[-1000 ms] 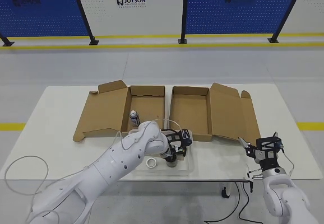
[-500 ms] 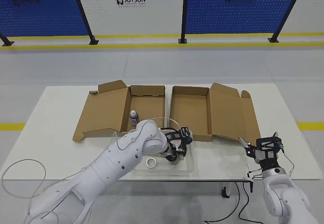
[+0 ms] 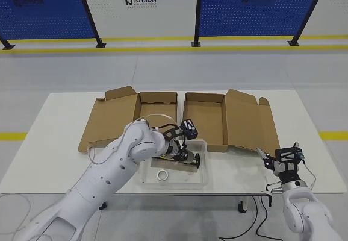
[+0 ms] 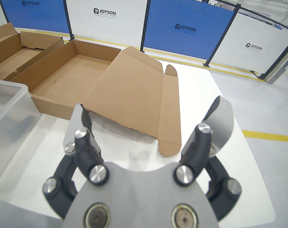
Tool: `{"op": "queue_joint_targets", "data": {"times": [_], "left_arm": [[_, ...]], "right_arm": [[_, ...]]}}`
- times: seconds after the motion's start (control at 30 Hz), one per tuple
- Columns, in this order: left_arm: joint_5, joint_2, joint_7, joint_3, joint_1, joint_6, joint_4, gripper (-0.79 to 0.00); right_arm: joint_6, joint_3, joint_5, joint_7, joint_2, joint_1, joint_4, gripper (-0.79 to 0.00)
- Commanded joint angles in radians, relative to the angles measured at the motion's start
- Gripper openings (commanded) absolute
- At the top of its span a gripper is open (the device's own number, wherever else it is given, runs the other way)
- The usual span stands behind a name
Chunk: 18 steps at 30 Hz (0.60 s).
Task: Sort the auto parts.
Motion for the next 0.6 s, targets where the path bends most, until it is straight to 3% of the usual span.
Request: {"op": "queue_joint_targets", "data": {"times": [0.0,0.27,0.57], "left_arm": [[-0.011,0.017,-0.014,-0.052,0.038,0.002,-0.072,-0.785],[-0.062,0.062,-0.098,-0.170,0.161,-0.014,-0.274,-0.785],[-0.076,0.079,-0.107,-0.193,0.189,-0.025,-0.313,-0.785]], "right_arm": [[0.000,0.000,0.000,0.000,0.000,0.000,0.000,0.000],[0.000,0.000,0.000,0.000,0.000,0.000,0.000,0.000],[0.000,0.000,0.000,0.000,0.000,0.000,0.000,0.000]]}}
